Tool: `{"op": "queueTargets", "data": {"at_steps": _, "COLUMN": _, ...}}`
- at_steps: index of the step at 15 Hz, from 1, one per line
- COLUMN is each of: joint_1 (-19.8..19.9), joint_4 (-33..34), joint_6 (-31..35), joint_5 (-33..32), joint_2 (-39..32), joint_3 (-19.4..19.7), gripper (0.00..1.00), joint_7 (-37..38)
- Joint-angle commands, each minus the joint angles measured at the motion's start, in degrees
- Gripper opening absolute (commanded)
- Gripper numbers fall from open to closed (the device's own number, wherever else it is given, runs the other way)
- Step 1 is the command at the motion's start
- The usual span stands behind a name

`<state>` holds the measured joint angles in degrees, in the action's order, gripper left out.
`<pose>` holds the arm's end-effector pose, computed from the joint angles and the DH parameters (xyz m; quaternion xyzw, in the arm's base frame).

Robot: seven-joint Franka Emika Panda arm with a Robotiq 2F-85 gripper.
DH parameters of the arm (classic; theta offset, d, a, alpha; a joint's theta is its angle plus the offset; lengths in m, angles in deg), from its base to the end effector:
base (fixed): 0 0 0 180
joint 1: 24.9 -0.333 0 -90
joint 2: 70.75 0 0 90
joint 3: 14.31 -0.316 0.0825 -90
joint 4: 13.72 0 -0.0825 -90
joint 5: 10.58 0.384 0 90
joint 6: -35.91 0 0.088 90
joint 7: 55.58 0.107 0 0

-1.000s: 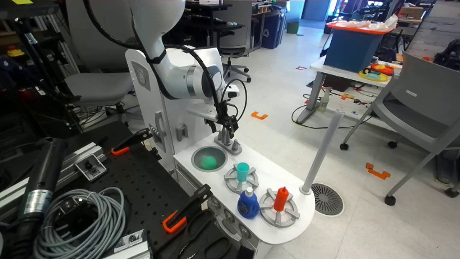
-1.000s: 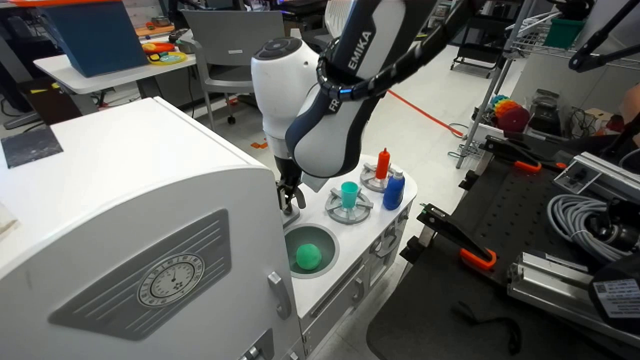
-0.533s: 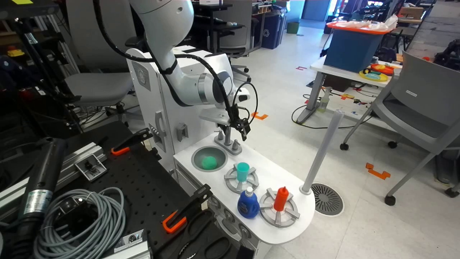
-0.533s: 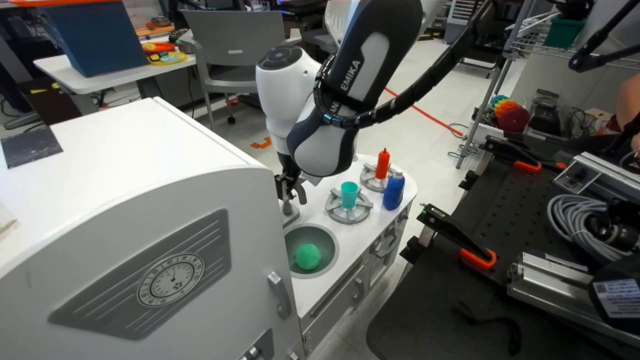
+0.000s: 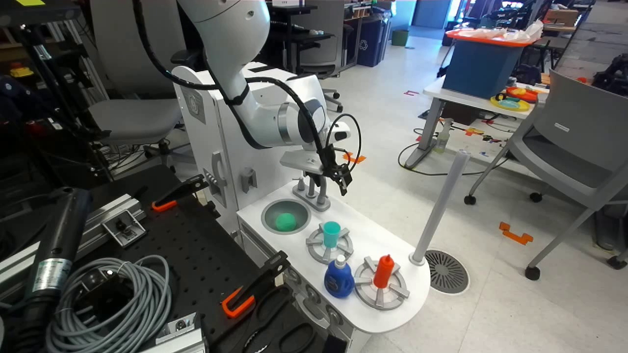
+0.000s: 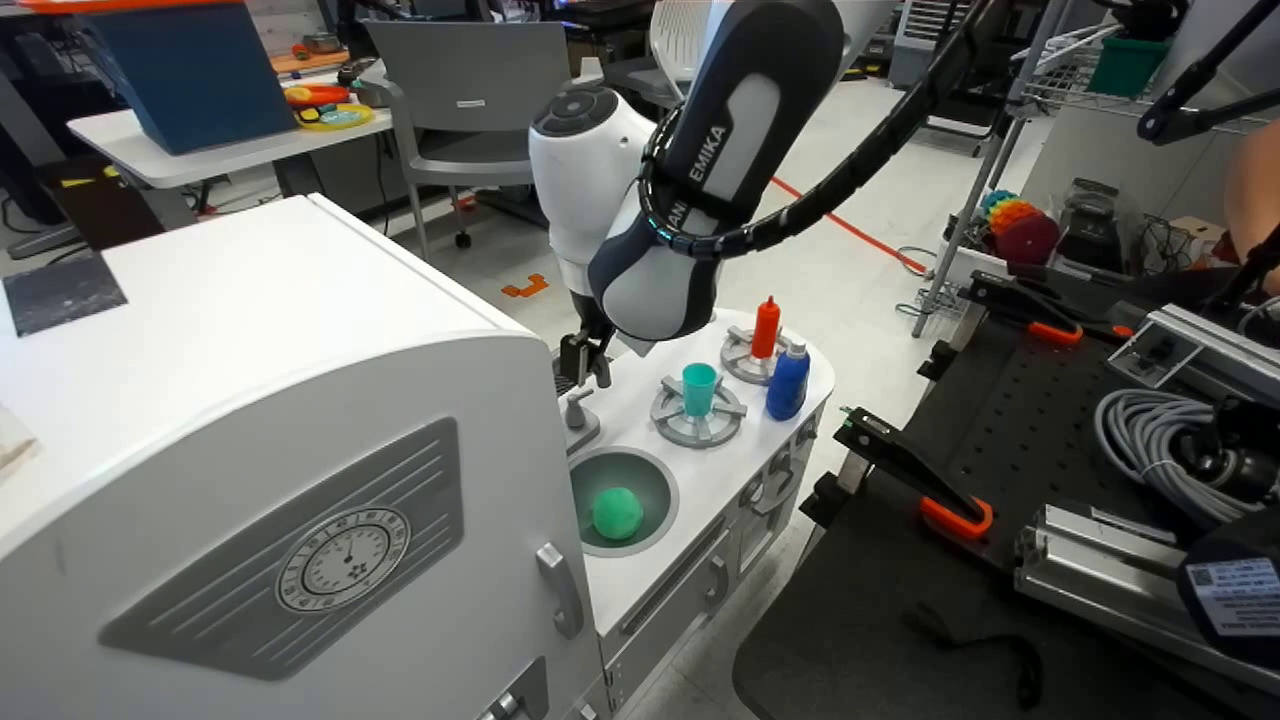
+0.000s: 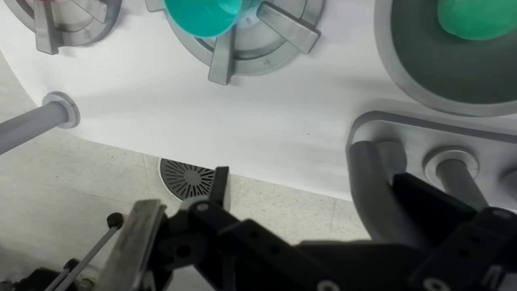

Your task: Push the faucet to the right

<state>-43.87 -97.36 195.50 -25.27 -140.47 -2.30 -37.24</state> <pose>0.6646 0.1126 -0.0289 0.9837 0.0914 0.0861 0.1291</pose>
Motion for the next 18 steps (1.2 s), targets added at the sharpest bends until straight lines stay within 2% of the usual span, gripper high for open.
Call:
{"op": "queueTargets", "data": {"at_steps": 1, "joint_1": -0.4, "joint_4": 0.27, "joint_6": -0.47, "joint_5": 1.61, "joint_2": 0.01, "joint_3": 3.97, "gripper": 1.0, "joint_7": 1.16}}
{"op": "queueTargets", "data": {"at_steps": 4, "joint_1": -0.5, "joint_4": -0.58, "joint_6": -0.25, "joint_5": 2.35, "joint_2": 1.02, "joint_3": 4.51, "gripper": 1.0, "joint_7": 2.41}}
{"op": "queueTargets", "data": {"at_steps": 7, "joint_1": 0.5, "joint_4": -4.23, "joint_6": -2.19, "joint_5": 4.91, "joint_2": 4.84, "joint_3": 1.86, "gripper": 1.0, "joint_7": 2.45}}
{"op": "queueTargets", "data": {"at_steps": 10, "joint_1": 1.4, "joint_4": -12.31, "joint_6": -10.98, "joint_5": 7.45, "joint_2": 12.79, "joint_3": -0.8, "gripper": 1.0, "joint_7": 0.82}}
{"op": "queueTargets", "data": {"at_steps": 13, "joint_1": 1.89, "joint_4": -19.33, "joint_6": -21.27, "joint_5": 7.02, "joint_2": 21.01, "joint_3": -0.84, "gripper": 1.0, "joint_7": 1.28}}
{"op": "queueTargets", "data": {"at_steps": 15, "joint_1": 0.11, "joint_4": -23.47, "joint_6": -28.61, "joint_5": 5.43, "joint_2": 26.18, "joint_3": 1.42, "gripper": 1.0, "joint_7": 6.06}}
{"op": "queueTargets", "data": {"at_steps": 16, "joint_1": 2.23, "joint_4": -16.75, "joint_6": -24.42, "joint_5": 4.65, "joint_2": 19.52, "joint_3": -0.57, "gripper": 1.0, "joint_7": 4.17}}
{"op": "queueTargets", "data": {"at_steps": 18, "joint_1": 2.47, "joint_4": -20.47, "joint_6": -28.0, "joint_5": 4.36, "joint_2": 24.1, "joint_3": -0.66, "gripper": 1.0, "joint_7": 5.48}}
